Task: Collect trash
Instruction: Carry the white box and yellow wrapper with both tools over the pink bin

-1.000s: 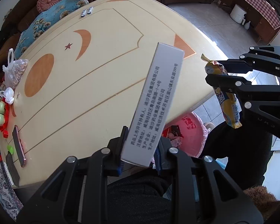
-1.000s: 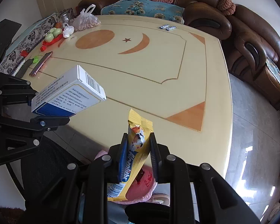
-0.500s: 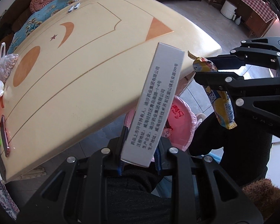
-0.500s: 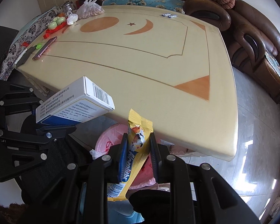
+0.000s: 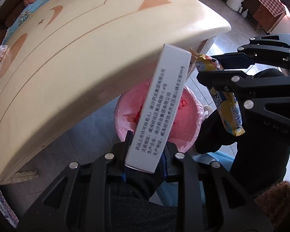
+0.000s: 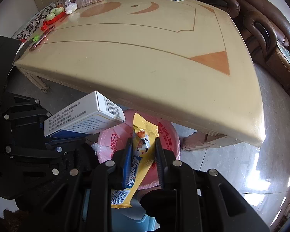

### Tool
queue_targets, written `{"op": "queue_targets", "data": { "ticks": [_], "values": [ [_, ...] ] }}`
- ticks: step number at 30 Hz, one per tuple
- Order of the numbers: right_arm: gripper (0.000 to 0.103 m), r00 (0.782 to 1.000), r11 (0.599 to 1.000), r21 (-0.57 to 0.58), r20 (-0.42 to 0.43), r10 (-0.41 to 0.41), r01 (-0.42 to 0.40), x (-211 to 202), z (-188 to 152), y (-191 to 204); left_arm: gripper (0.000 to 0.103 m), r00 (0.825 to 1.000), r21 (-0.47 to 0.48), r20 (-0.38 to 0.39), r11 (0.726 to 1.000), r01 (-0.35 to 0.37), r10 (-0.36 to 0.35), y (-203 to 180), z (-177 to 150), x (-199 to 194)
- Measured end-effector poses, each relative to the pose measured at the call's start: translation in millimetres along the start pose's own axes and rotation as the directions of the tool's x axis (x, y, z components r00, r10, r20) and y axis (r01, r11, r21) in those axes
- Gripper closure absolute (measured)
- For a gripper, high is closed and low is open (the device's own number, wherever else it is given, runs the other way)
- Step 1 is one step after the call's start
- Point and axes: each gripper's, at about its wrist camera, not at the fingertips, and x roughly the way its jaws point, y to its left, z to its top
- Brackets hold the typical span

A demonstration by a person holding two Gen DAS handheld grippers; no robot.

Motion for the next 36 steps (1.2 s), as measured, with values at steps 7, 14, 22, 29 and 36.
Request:
{"op": "queue_targets", "data": {
  "ticks": [7,14,22,29,36],
  "values": [
    [0.080,0.999,0.999,0.035,-0.030,-0.012,0.013,34,-15,-2,0.078,0.998,-0.002,-0.053,0.999,0.032,-0.032,-5,-7,41],
    [0.080,0.998,0.993,0.122,-0.063,0.007,0.001,69,-30,-14,0.078,0.989,-0.024,-0.122,0.997,0.077,-0.079,-9,-14,83],
    [0.080,0.992,0.964,0.262,-0.109,0.070,-0.039,118,-44,-34,0.077,0.973,-0.103,-0.176,0.986,0.130,-0.147,-4,-12,127],
    [0.080,0.984,0.951,0.307,-0.156,0.089,-0.037,156,-59,-41,0.077,0.961,-0.155,-0.237,0.982,0.106,-0.141,-2,-19,166],
    [0.080,0.976,0.946,0.321,-0.190,0.108,-0.043,186,-58,-47,0.077,0.949,-0.197,-0.271,0.974,0.110,-0.162,7,-17,188]
  ]
}}
